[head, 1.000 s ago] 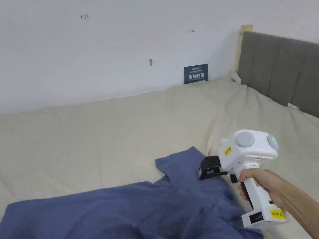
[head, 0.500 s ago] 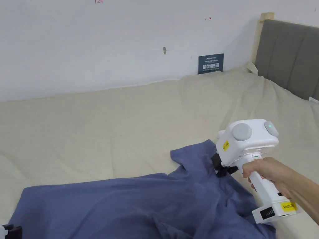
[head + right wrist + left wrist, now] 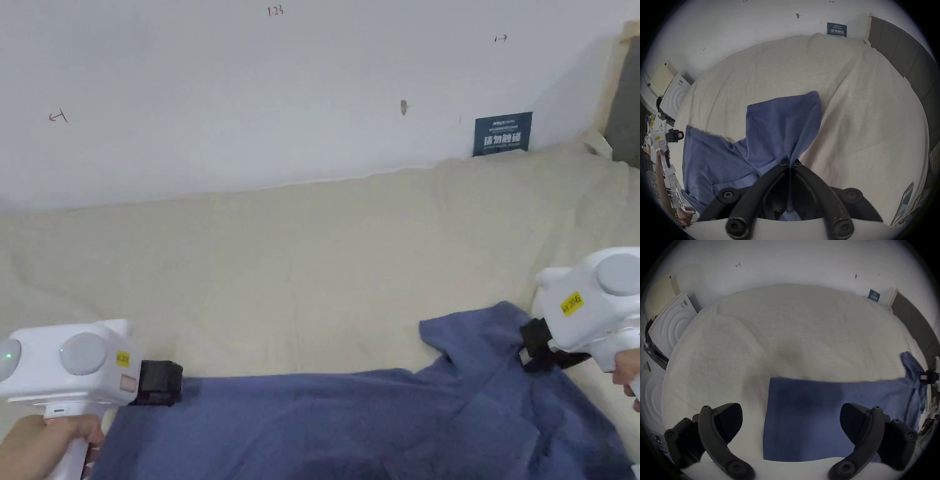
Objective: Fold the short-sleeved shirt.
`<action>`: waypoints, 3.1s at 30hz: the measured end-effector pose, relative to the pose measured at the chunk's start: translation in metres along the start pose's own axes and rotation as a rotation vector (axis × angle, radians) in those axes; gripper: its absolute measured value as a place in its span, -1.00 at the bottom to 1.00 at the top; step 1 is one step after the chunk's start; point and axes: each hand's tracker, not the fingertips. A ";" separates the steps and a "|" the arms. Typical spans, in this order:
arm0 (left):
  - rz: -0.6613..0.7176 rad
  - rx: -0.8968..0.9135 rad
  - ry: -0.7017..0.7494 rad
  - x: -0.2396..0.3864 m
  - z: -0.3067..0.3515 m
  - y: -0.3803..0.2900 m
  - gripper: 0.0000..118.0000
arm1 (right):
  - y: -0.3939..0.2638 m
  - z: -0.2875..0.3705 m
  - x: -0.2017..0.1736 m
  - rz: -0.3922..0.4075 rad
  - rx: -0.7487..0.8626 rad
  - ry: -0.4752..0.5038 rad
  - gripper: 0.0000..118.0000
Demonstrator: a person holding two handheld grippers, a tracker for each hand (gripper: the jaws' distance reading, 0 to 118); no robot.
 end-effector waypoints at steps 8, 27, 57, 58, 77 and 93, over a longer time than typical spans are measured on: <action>-0.027 0.005 0.005 0.009 -0.028 -0.003 0.27 | -0.003 -0.006 0.005 0.012 0.016 0.048 -1.00; 0.025 0.290 0.000 -0.020 0.141 0.000 -0.95 | 0.031 0.107 -0.014 0.031 0.229 0.123 -1.00; 0.011 0.801 0.279 -0.022 0.390 0.144 -0.95 | 0.156 0.325 -0.053 -0.016 0.557 0.285 -1.00; 0.024 0.804 0.277 -0.024 0.392 0.154 -0.95 | 0.174 0.325 -0.051 -0.023 0.564 0.272 -1.00; 0.095 0.887 0.324 -0.039 0.423 0.274 -0.95 | 0.283 0.401 -0.090 -0.012 0.720 0.216 -1.00; 0.036 0.486 0.334 -0.023 0.145 0.204 -0.95 | 0.241 0.127 -0.087 -0.043 0.345 0.077 -1.00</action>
